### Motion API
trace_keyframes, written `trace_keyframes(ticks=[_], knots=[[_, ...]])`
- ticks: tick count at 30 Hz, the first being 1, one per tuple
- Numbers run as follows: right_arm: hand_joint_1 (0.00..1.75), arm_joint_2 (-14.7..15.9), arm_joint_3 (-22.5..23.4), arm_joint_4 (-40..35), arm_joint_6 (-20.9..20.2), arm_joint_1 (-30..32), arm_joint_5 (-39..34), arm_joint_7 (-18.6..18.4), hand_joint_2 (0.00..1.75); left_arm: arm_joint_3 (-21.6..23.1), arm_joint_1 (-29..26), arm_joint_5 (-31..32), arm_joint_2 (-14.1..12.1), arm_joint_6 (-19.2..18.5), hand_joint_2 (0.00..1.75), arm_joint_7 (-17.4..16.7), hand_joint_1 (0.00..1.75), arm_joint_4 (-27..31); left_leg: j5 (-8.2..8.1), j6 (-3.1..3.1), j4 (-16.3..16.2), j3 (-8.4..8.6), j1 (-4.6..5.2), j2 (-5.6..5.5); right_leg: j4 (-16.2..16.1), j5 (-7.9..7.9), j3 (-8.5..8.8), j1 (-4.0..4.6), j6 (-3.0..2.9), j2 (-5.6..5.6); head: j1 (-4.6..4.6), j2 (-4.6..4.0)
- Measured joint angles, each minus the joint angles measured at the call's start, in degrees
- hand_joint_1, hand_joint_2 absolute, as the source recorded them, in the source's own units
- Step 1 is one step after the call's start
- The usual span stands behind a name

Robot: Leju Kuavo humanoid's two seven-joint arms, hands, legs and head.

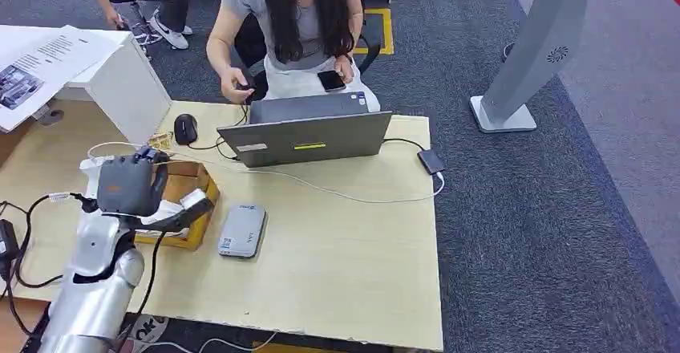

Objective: Pass the card to the sensor for recognition and then transmit it.

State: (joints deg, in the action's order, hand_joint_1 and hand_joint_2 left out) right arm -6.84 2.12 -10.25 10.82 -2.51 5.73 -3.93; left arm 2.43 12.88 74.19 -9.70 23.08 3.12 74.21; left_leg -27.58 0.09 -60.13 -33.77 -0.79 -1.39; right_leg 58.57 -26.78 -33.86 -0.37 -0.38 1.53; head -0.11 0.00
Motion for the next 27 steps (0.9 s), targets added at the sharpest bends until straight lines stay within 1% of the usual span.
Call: trace_keyframes(ticks=[1, 3, 6, 14, 21, 23, 27], knots=[[0.0, -0.1, 0.1, 0.0, 0.1, 0.0, 0.1, 0.0, 1.75, 1.5, -1.0, 1.6, 0.7, 0.0, 1.75, -0.7, 1.75, 0.5, 0.0, 0.0, 0.0, -0.01, 0.01, 0.0, 0.0, 0.0, 0.0, 0.0, 0.0, 0.0, -0.02, 0.0], [0.0, -0.2, 0.3, 0.0, 0.2, 0.0, 0.2, 0.0, 1.75, 3.6, -2.6, 2.9, 1.8, 0.1, 1.75, -1.4, 1.75, 0.9, 0.0, 0.01, 0.0, -0.03, 0.0, 0.01, 0.0, 0.0, -0.01, 0.0, 0.0, 0.0, 0.0, 0.0], [0.0, -0.3, 0.5, 0.0, 0.2, 0.0, 0.3, 0.0, 1.75, 5.4, -3.7, 3.2, 2.6, 0.1, 1.75, -1.9, 1.75, 1.3, 0.0, 0.01, 0.0, -0.03, 0.0, 0.01, 0.0, 0.01, -0.03, 0.0, 0.01, 0.0, -0.02, 0.0], [0.0, -0.3, 0.8, 0.0, 0.1, 0.0, 0.3, 0.0, 1.75, 6.6, -3.9, 3.1, 3.1, 0.1, 1.75, -2.1, 1.75, 1.3, 0.03, -0.03, 0.0, -0.01, -0.05, 0.0, 0.0, 0.03, -0.04, 0.01, -0.01, 0.0, -0.02, 0.0], [0.0, -0.3, 0.8, 0.0, 0.1, 0.0, 0.8, 0.0, 1.75, 8.3, -4.8, 3.0, 4.4, -0.1, 1.75, -2.5, 1.75, 1.0, 0.02, -0.02, 0.0, -0.04, -0.03, 0.0, 0.0, 0.03, -0.04, 0.01, -0.01, 0.0, -0.02, 0.0], [0.0, -0.3, 0.8, 0.0, 0.0, 0.0, 0.9, -0.1, 1.75, 8.5, -4.8, 3.3, 4.8, -0.9, 1.75, -3.0, 1.75, 0.5, 0.02, -0.02, 0.0, -0.04, -0.02, 0.0, 0.0, 0.02, -0.03, 0.0, -0.01, 0.0, 0.0, 0.0], [0.0, -0.4, 0.8, 0.0, -0.1, 0.0, 1.4, -0.1, 1.75, 9.4, -4.8, 4.3, 5.5, -4.2, 1.75, -4.5, 1.75, -2.3, 0.02, -0.02, 0.0, -0.04, -0.02, 0.0, 0.0, 0.03, -0.04, 0.0, 0.0, 0.0, 0.0, 0.0]])
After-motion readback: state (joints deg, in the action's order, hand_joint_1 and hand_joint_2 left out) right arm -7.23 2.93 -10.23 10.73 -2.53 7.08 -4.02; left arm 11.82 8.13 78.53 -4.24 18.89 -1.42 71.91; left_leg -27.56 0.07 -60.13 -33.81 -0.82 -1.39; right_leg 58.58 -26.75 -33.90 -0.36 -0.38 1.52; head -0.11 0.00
